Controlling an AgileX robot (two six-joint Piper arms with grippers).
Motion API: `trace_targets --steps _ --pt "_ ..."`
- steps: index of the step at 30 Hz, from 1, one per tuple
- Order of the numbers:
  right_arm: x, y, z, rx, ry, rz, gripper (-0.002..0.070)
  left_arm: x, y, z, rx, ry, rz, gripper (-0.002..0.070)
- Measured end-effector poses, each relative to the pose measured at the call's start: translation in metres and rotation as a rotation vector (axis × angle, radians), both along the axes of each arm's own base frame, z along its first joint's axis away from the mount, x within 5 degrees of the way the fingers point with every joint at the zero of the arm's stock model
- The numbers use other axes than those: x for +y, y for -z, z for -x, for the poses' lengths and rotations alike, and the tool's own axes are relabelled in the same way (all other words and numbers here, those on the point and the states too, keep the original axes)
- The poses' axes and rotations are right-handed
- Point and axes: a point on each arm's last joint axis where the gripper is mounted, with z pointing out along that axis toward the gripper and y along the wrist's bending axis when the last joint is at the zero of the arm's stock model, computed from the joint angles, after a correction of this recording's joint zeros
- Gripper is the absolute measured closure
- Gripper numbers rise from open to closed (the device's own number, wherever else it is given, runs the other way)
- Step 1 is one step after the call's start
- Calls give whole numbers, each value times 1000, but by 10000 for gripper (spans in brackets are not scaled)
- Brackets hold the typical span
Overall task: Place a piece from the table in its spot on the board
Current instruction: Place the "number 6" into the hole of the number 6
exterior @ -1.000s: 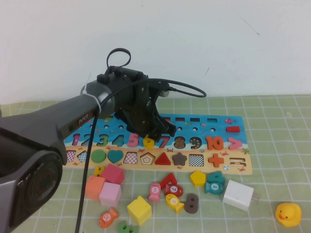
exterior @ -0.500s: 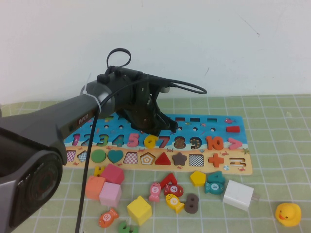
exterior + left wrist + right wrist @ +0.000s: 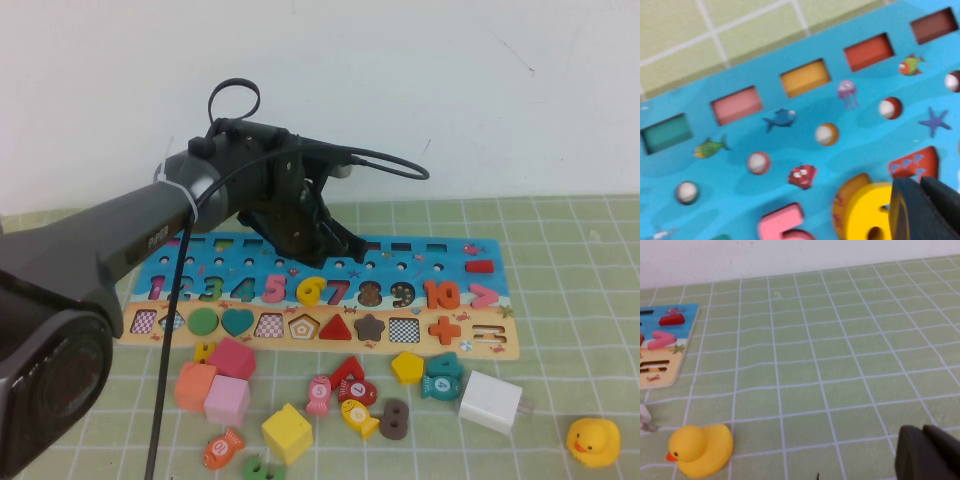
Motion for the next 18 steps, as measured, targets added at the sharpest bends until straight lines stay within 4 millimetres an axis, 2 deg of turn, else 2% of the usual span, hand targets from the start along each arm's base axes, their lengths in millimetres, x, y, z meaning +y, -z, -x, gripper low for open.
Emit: trace_targets --steps 5,13,18 --pt "0 0 0 0 0 0 678 -6 2 3 31 33 54 675" --pt "0 0 0 0 0 0 678 -11 24 0 71 35 78 675" --pt "0 0 0 0 0 0 678 -11 24 -2 51 39 85 675"
